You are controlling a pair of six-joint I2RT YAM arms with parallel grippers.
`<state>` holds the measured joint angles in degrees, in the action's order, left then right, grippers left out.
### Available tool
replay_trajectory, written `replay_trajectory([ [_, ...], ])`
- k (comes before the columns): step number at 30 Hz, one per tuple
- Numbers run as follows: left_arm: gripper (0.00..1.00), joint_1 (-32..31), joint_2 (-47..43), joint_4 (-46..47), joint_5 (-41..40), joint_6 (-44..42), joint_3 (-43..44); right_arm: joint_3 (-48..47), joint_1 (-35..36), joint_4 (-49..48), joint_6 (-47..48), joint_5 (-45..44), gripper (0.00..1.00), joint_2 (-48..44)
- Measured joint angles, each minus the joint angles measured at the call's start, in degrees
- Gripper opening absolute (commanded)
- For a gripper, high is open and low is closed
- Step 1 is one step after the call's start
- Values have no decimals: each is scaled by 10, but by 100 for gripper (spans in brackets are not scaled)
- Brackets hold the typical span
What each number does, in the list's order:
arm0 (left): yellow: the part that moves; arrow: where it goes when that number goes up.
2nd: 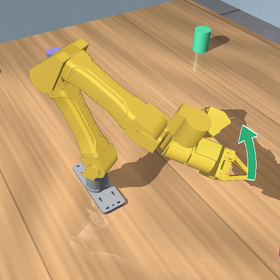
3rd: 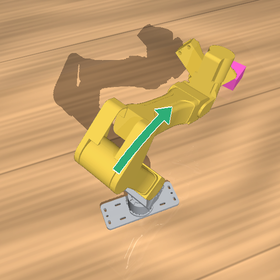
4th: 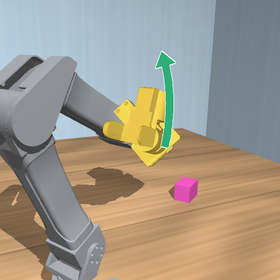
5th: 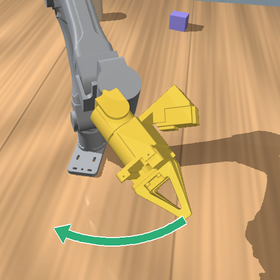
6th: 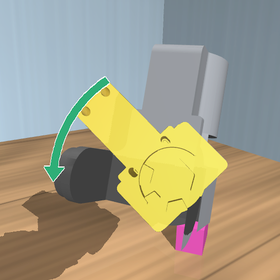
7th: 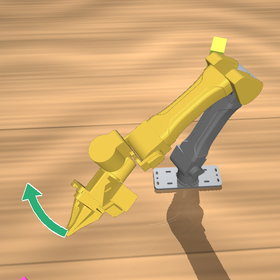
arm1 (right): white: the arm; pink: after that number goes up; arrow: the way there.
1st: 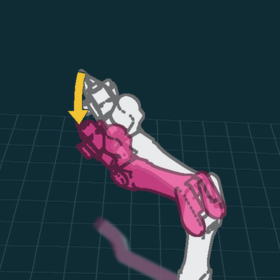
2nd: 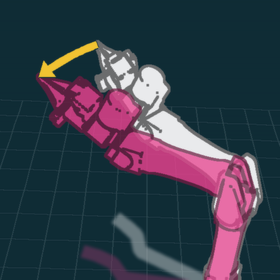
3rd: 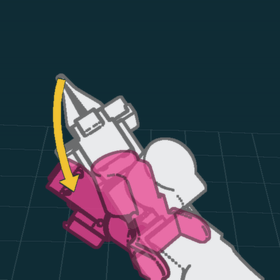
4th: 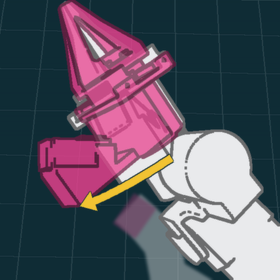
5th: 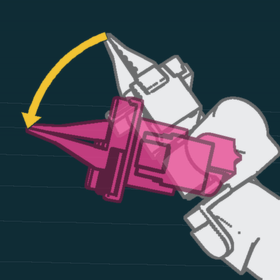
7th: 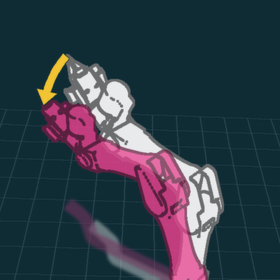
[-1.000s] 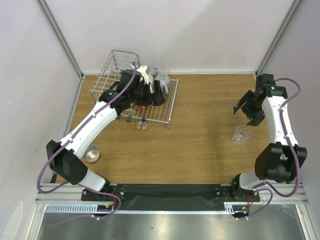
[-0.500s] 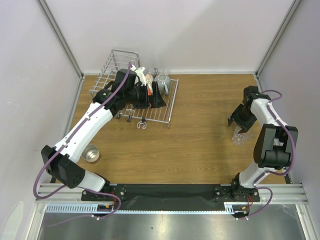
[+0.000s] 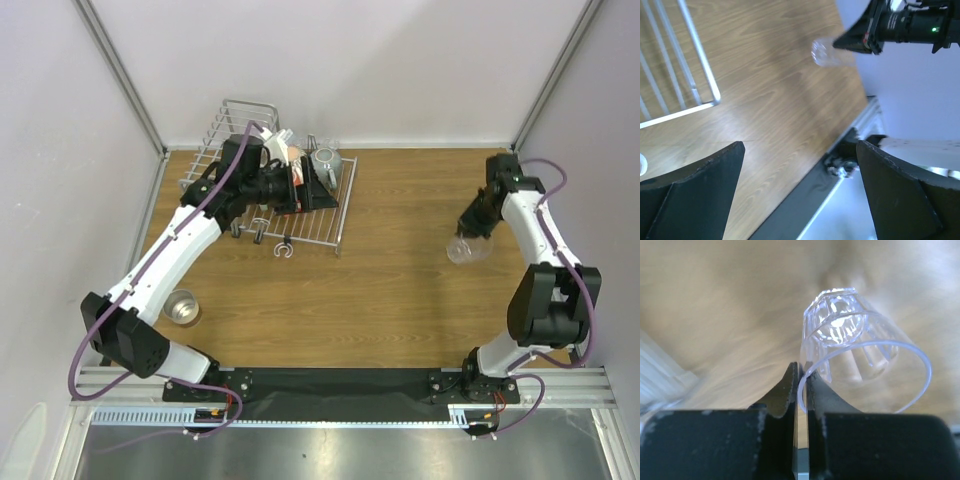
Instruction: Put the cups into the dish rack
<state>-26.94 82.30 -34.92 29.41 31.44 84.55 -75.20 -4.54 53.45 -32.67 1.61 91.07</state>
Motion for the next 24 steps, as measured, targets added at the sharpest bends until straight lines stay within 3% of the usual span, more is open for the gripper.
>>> replay_trajectory([
  [6, 100, 23, 0, 83, 77, 74, -41, -105, 64, -38, -41, 130, 0, -66],
  [11, 100, 27, 0, 135, 114, 113, -44, -80, 89, -175, -121, 325, 0, -158],
  [14, 100, 27, -3, 178, 128, 155, -60, -36, 97, -278, -175, 398, 0, -186],
  [18, 100, 28, -18, 237, 129, 232, -108, 15, 128, -409, -255, 452, 0, -191],
  [24, 100, 14, -38, 297, 95, 334, -134, 36, 196, -541, -332, 458, 0, -190],
])
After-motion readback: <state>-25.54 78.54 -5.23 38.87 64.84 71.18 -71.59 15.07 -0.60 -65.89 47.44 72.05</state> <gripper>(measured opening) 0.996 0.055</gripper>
